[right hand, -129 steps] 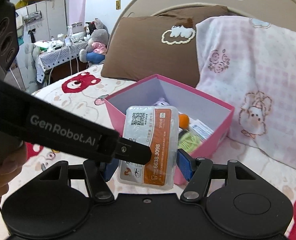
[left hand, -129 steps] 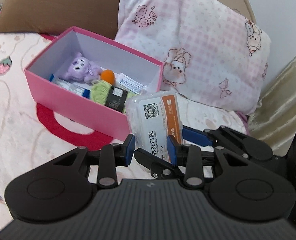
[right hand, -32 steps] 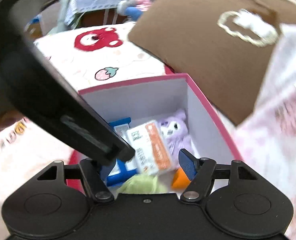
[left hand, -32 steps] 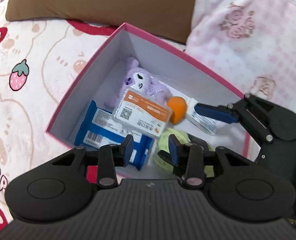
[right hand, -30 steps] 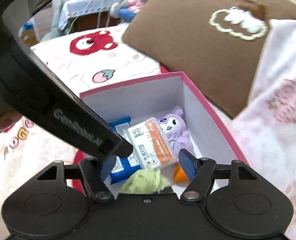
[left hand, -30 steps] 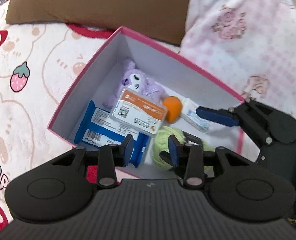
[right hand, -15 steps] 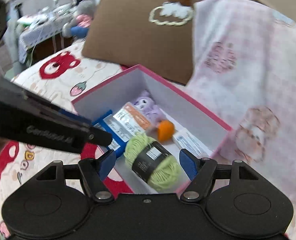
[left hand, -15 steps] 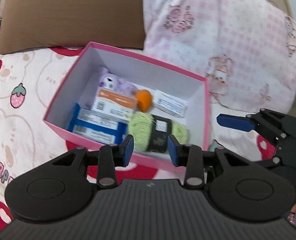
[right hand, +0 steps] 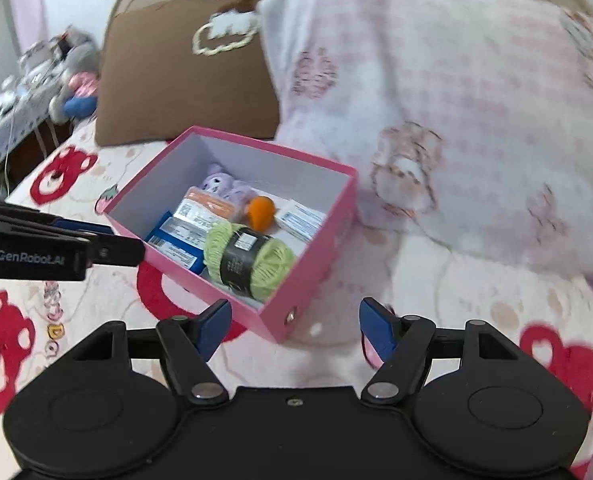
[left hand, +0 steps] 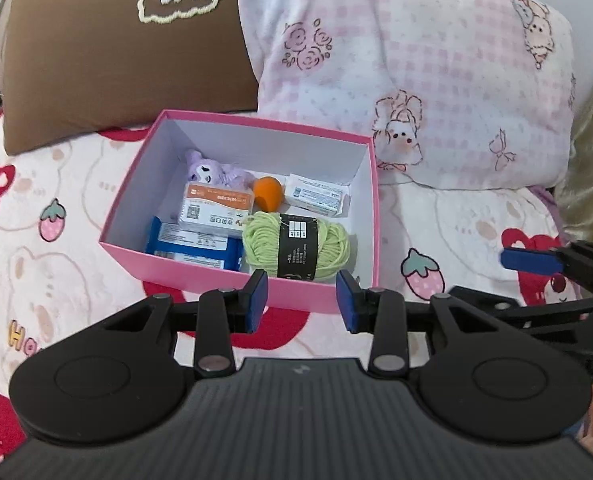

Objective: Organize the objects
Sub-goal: 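Withdraw both grippers up away from the pink box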

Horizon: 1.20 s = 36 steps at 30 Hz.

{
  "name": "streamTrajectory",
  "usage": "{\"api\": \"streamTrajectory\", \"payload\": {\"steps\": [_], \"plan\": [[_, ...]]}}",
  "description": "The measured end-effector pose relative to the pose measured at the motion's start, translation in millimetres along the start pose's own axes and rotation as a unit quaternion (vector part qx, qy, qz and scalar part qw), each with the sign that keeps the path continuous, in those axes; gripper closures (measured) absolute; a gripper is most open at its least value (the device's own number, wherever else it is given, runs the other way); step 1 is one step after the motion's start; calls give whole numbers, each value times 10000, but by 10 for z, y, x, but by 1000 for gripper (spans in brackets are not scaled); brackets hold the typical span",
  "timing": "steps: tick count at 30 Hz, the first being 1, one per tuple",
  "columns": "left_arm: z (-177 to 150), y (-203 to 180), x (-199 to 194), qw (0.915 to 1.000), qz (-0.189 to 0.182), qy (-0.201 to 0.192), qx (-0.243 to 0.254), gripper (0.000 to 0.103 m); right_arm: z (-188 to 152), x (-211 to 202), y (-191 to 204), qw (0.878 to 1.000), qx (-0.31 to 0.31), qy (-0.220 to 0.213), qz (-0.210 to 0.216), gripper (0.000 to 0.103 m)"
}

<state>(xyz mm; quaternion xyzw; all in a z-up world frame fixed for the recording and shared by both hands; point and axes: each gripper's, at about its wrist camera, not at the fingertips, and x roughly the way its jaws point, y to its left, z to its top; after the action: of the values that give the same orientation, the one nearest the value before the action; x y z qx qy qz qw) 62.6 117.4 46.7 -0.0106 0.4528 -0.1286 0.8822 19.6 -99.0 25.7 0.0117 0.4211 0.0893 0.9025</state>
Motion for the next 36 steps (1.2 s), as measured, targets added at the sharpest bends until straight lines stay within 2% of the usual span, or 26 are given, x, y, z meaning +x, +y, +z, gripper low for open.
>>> {"api": "streamTrajectory", "payload": {"steps": [6, 11, 17, 20, 22, 27, 31, 33, 36], "plan": [[-132, -109, -116, 10000, 13, 20, 86, 66, -247, -278, -94, 9989, 298, -221, -297, 27], [-281, -235, -124, 9997, -61, 64, 241, 65, -502, -443, -172, 9953, 874, -351, -200, 26], [-481, -390, 1, 9991, -56, 167, 398, 63, -642, -512, -187, 9942, 886, -358, -498, 26], [-555, -428, 51, 9992, -90, 217, 330, 62, -678, -502, -183, 9942, 827, -338, -601, 22], [-603, -453, 62, 9993, -52, 206, 323, 61, -700, -473, -155, 9939, 666, -293, -834, 20], [-678, -483, 32, 9992, -202, 227, 261, 54, -746, -443, -194, 9926, 769, -229, -912, 17], [-710, -539, 1, 9994, -90, 136, 311, 47, -753, -427, -185, 9891, 718, -161, -1275, 14], [-724, -584, -4, 9992, -35, 120, 392, 43, -750, -406, -213, 9883, 785, -17, -1309, 13], [-751, -615, 8, 9987, -139, 221, 438, 35, -768, -413, -244, 9875, 808, 14, -1355, 13]]}}
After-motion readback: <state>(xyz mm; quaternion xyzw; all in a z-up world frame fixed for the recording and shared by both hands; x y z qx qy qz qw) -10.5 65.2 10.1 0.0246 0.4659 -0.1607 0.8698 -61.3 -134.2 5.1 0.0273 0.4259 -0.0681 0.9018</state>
